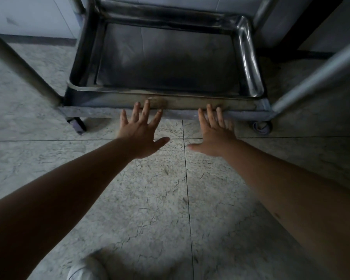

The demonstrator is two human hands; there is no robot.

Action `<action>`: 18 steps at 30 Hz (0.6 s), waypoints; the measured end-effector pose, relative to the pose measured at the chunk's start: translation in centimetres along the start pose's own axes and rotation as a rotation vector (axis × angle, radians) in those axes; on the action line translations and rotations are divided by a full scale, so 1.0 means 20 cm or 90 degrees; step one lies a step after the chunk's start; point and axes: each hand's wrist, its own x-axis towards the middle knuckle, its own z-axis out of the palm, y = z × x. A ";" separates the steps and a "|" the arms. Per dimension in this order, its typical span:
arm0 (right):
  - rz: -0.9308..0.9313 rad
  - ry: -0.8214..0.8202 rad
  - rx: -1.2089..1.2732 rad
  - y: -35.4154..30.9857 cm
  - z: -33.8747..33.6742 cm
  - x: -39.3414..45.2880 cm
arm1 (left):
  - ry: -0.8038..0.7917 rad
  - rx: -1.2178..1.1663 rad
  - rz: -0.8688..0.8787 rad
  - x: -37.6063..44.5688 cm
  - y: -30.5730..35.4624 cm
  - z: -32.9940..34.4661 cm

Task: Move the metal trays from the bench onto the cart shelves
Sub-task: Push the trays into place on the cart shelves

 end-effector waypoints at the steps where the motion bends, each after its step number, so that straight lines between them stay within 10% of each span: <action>1: 0.006 -0.005 0.018 -0.01 -0.01 -0.01 | 0.021 -0.007 -0.004 -0.02 0.01 -0.02; 18: 0.002 -0.121 0.059 -0.22 -0.68 -0.94 | -0.132 -0.043 -0.111 -0.74 0.26 -1.05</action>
